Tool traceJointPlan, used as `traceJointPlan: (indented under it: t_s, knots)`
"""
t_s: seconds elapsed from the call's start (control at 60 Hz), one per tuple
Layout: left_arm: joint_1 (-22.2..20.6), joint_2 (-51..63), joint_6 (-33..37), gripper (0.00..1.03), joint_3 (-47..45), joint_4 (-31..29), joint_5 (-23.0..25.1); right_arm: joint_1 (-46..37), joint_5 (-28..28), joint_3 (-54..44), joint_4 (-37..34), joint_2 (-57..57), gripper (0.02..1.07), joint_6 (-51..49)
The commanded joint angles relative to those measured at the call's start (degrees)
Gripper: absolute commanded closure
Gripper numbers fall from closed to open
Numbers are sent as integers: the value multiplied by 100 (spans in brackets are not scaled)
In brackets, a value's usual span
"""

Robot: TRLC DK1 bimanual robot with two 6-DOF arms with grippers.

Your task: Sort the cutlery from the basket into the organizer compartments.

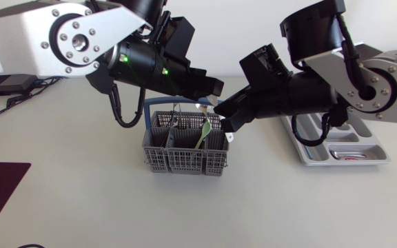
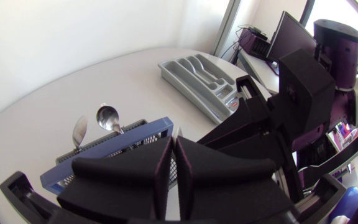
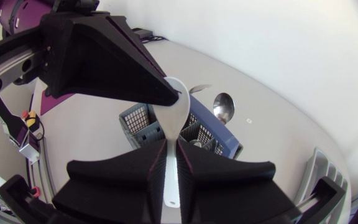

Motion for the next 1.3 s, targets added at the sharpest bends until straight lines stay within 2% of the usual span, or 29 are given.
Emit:
traceJointPlan:
  t_s: [0.0, 0.217, 0.35, 0.4, 0.417, 0.45, 0.583, 0.667, 0.783, 0.933, 1.133, 1.217, 1.283]
  knots:
    - [11, 74, -182, 98, 179, -5, 164, 90, -32, 39, -19, 67, 101, 95]
    - [-6, 21, -156, 95, 161, 13, 243, 108, -84, 4, -71, 41, 101, 69]
    - [3, -84, -147, 59, 170, 83, 243, 125, -102, -49, -80, 6, 101, 16]
    - [29, -111, -121, 44, 223, 92, 243, 134, -102, -93, -98, -20, 101, -10]
    - [38, -137, -95, 36, 258, 92, 243, 134, -111, -110, -107, -38, 101, -36]
    - [73, -172, -95, 30, 302, 92, 243, 134, -163, -137, -133, -64, 101, -63]
    - [407, -392, -51, 16, 425, 276, 243, 20, -357, -321, -370, -223, 101, -326]
    - [609, -541, -51, 14, 408, 408, 252, -121, -497, -488, -414, -328, 101, -449]
    - [653, -647, 20, 14, 364, 417, 296, -226, -577, -717, -511, -530, 101, -625]
    - [671, -831, 600, 14, 258, 452, 296, -675, -761, -901, -836, -864, 101, -1170]
    - [811, -778, 2173, 14, -76, 294, 296, -2222, -1482, -892, -1768, -1049, 101, -2735]
    - [820, -778, 2762, 14, -340, 338, 287, -3083, -1702, -778, -2154, -759, 101, -3728]
    - [838, -752, 2973, 14, -454, 382, 270, -3698, -1851, -532, -2576, -372, 101, -4519]
